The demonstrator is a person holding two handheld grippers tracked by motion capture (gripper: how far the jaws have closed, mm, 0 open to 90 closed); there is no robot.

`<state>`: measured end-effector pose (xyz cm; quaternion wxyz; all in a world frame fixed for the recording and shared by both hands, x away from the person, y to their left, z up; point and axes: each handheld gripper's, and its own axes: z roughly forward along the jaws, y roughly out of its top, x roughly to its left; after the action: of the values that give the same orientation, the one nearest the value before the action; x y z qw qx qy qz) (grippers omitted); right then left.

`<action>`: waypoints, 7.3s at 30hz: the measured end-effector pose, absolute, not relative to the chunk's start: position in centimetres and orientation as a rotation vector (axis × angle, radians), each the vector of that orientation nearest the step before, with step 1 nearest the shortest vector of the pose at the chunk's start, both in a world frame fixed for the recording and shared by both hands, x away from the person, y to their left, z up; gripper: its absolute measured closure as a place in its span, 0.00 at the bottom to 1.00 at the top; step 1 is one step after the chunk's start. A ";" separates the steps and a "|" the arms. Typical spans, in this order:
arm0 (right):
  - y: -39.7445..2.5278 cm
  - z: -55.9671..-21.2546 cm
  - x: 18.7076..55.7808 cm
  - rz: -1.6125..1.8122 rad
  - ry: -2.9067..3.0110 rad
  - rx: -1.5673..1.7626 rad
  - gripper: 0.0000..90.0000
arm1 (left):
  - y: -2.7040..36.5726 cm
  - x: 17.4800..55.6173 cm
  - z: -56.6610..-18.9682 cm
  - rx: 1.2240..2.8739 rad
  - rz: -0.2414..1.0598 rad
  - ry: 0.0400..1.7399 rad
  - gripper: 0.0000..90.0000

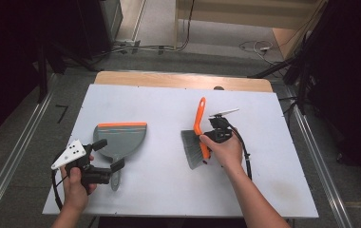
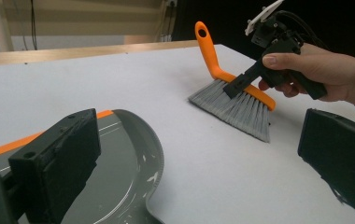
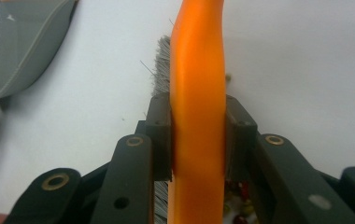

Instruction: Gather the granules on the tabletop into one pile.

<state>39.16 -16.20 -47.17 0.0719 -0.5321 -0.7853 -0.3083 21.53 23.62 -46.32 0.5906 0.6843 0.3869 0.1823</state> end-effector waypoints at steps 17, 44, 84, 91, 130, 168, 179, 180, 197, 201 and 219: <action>-18.9 -47.0 39.4 -0.926 -2.351 -1.664 0.75 | 23.5 21.5 -46.4 1.595 0.424 0.899 0.00; -14.5 -47.3 41.2 -0.927 -2.241 -1.610 0.76 | 23.7 21.7 -46.4 1.589 0.420 0.901 0.00; -17.5 -41.5 33.0 -0.641 -3.095 -0.456 0.76 | 23.1 21.7 -46.4 1.605 0.417 0.897 0.00; -16.5 -43.5 33.6 -0.617 -3.095 -0.358 0.76 | 23.0 21.6 -46.3 1.603 0.421 0.892 0.00; -16.2 -43.9 40.6 -0.696 -3.116 -0.467 0.76 | 23.0 21.7 -46.4 1.604 0.417 0.889 0.00; -15.4 -40.5 40.1 -0.807 -3.069 -0.625 0.76 | 22.8 21.7 -46.4 1.611 0.418 0.885 0.00; -10.0 -43.4 40.6 -0.722 -2.768 -1.035 0.76 | 23.1 21.6 -46.3 1.607 0.422 0.883 0.00; -10.0 -43.8 40.8 -0.701 -2.763 -1.067 0.76 | 23.2 21.6 -46.3 1.606 0.423 0.884 0.00; -16.0 -42.0 41.4 -0.844 -2.795 -1.166 0.76 | 22.8 21.7 -46.4 1.612 0.418 0.883 0.00; -16.2 -41.1 40.3 -0.825 -2.904 -0.908 0.76 | 22.8 21.7 -46.4 1.611 0.418 0.882 0.00; -16.1 -43.2 40.4 -0.783 -3.134 -0.493 0.76 | 22.8 21.8 -46.5 1.612 0.415 0.884 0.00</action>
<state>40.38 -16.14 -43.24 -0.0629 -0.1505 -0.9572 -0.2393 21.77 22.82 -46.47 0.5878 0.6920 0.3793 0.1779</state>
